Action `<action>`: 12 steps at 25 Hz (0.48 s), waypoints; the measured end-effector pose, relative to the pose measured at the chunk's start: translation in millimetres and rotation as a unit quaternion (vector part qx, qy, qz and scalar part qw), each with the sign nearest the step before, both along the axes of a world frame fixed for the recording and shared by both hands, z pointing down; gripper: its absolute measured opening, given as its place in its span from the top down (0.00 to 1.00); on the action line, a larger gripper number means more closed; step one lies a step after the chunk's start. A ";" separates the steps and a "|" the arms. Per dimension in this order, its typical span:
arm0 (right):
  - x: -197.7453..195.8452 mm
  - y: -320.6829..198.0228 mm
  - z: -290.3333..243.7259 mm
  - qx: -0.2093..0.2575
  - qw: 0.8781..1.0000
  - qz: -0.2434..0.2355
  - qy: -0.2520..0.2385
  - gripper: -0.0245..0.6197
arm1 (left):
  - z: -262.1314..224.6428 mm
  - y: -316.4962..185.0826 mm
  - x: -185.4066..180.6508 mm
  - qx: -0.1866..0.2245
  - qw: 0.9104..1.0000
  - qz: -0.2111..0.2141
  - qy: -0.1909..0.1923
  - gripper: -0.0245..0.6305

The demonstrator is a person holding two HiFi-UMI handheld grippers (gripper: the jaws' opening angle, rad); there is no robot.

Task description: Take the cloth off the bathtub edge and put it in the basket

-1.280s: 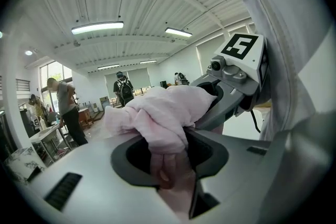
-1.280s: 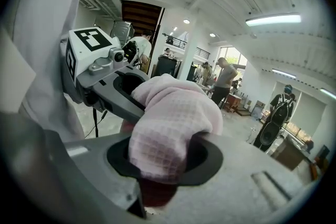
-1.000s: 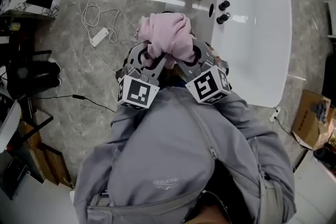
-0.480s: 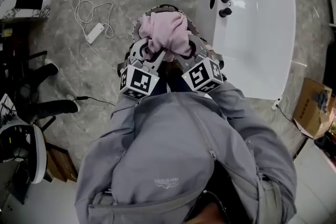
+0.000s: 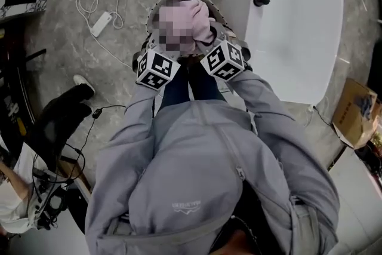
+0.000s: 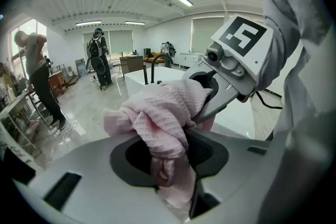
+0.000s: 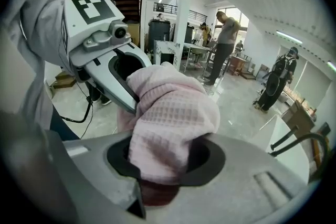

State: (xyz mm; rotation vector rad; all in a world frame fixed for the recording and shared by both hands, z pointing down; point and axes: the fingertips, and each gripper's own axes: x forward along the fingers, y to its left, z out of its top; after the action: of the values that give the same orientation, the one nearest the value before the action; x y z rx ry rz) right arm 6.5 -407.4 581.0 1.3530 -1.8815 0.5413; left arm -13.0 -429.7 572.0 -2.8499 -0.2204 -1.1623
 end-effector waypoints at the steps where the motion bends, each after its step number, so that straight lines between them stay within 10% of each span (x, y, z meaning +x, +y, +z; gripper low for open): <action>1: 1.6 1.7 9.8 -0.010 1.000 0.004 -0.001 0.76 | 8.4 0.9 0.2 -0.005 1.000 -0.001 -0.011 0.75; 8: 21.4 26.2 84.9 -0.158 0.984 0.072 -0.033 0.51 | 76.4 -10.1 -21.6 -0.044 0.988 -0.048 -0.140 0.56; 12: 26.7 35.3 88.5 -0.166 0.980 0.091 -0.055 0.47 | 87.6 -15.5 -35.7 -0.059 0.983 -0.072 -0.156 0.54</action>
State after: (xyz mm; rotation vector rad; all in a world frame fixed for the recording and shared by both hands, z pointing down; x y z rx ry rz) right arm 33.2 -372.1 669.4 1.2965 -1.6678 0.9932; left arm -48.7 -445.2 659.6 -2.8058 -0.1007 -1.6804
